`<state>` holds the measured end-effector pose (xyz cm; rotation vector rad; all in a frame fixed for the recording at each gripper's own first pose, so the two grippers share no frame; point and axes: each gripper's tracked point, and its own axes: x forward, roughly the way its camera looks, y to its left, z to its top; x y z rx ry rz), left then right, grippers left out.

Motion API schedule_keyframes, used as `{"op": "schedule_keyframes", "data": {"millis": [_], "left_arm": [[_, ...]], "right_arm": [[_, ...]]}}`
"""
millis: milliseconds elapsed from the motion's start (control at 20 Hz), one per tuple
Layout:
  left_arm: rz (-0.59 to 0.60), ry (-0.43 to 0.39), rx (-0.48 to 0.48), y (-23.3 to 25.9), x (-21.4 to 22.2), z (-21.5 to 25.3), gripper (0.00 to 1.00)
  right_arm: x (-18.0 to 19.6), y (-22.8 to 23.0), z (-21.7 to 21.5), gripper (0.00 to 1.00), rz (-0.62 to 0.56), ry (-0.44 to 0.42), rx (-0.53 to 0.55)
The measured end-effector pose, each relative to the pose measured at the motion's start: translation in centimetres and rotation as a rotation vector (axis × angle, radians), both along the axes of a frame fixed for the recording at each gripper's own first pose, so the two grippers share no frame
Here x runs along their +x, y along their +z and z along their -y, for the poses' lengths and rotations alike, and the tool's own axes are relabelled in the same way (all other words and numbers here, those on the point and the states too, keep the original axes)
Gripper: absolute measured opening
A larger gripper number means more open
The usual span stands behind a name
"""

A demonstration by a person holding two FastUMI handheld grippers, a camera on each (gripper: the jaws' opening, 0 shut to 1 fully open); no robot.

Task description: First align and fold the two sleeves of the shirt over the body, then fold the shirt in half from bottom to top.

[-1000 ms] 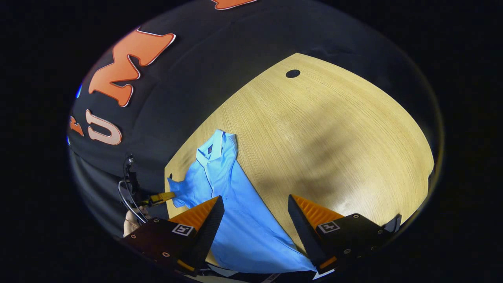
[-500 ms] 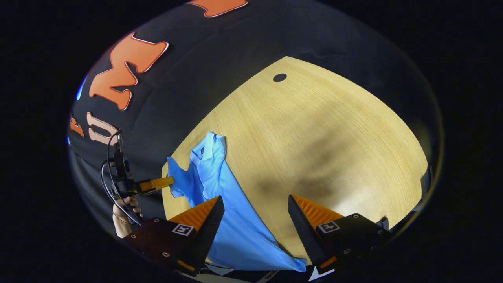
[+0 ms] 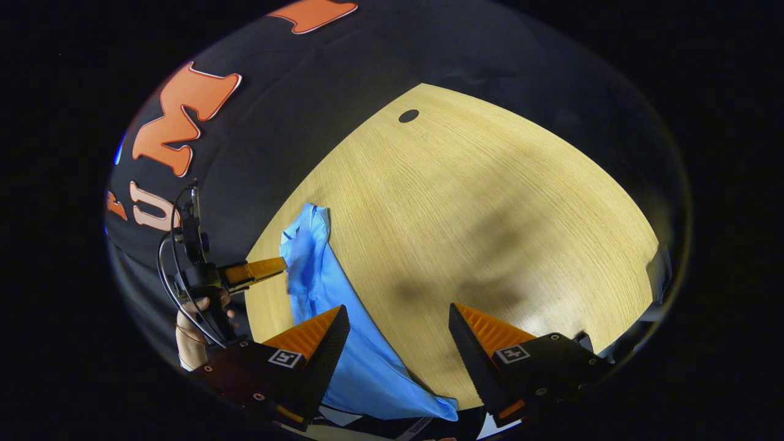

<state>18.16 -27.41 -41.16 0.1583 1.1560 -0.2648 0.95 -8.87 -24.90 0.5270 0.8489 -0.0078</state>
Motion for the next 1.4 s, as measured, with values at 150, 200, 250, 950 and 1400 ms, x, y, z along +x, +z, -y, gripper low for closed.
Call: {"op": "schedule_keyframes", "data": {"millis": [150, 200, 250, 950, 1400], "left_arm": [[0.003, 0.010, -0.032, 0.5, -1.2, 0.0, 0.77], [0.009, 0.011, -0.035, 0.7, -1.6, -0.4, 0.88], [0.020, 0.015, -0.034, 1.1, -2.1, -1.0, 0.88], [0.052, 0.173, -0.002, 2.7, -14.2, -15.4, 1.00], [-0.042, 0.181, 0.017, -1.0, -24.5, -20.3, 1.00]], "right_arm": [[-0.2, -0.7, -0.7, 0.99, -0.019, 0.033, -0.027], [-0.1, -0.9, -1.2, 0.99, -0.023, 0.045, -0.031], [-0.1, -1.0, -1.8, 0.99, -0.025, 0.059, -0.037], [-2.5, -4.6, -8.4, 0.99, -0.080, 0.254, -0.323], [-8.8, -8.4, -9.8, 0.99, -0.145, 0.337, -0.500]]}}
